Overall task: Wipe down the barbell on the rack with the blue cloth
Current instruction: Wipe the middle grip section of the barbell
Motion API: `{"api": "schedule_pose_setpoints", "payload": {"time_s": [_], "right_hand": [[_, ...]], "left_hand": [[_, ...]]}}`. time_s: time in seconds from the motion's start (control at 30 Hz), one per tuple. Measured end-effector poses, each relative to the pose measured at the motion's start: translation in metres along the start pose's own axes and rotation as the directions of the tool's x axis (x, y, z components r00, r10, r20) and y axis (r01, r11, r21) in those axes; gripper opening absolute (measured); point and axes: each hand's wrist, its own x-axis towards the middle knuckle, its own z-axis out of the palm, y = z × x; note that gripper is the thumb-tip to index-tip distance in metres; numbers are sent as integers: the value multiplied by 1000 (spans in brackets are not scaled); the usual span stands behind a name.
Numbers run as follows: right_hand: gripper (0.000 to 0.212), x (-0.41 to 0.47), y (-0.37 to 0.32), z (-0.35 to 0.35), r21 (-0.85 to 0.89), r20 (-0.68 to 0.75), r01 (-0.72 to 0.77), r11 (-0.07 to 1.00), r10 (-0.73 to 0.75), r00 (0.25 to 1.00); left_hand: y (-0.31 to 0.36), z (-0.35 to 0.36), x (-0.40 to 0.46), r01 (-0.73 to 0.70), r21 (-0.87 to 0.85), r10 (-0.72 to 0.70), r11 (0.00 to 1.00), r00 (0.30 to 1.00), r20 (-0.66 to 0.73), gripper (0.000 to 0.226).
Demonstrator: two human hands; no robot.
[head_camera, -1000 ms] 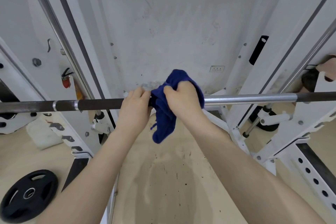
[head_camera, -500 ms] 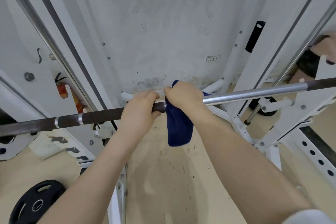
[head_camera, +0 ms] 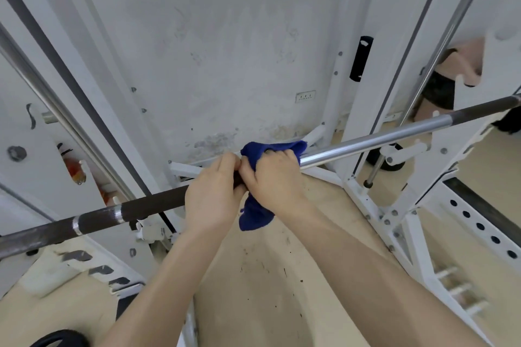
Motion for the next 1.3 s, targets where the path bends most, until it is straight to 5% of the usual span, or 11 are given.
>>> {"api": "schedule_pose_setpoints", "payload": {"time_s": [0.27, 0.33, 0.43, 0.53, 0.73, 0.9, 1.07, 1.17, 1.3], "right_hand": [[29, 50, 32, -17, 28, 380, -323, 946, 289, 879], [29, 46, 25, -16, 9, 331, -278, 960, 260, 907], [39, 16, 17, -2, -48, 25, -55, 997, 56, 998], [46, -3, 30, 7, -49, -173, 48, 998, -56, 983], [49, 5, 94, -11, -19, -157, 9, 1000, -12, 988], [41, 10, 104, -20, -25, -151, -27, 999, 23, 988], [35, -23, 85, 4, -77, -104, 246, 966, -253, 962], [22, -21, 97, 4, -60, -171, 335, 940, -340, 925], [30, -7, 112, -22, -38, -53, 356, 934, -358, 932]], "left_hand": [[-1, -2, 0, -27, 5, 27, 1000, 999, 20, 18], [1, -2, -1, -21, 25, 21, 999, 1000, 8, 15], [2, 3, -3, -27, 31, 28, 999, 999, -19, 12], [2, 10, -5, -72, 20, 73, 997, 996, -52, 11], [7, 22, -6, -81, 101, 89, 992, 993, -83, 30], [37, 24, -16, -56, 2, 55, 998, 973, -223, 31], [84, 27, -5, -45, -104, 14, 994, 959, -282, 28], [103, 37, -5, -30, -108, -3, 994, 956, -293, 30], [113, 52, -3, 6, -121, -45, 993, 945, -323, 32]]}}
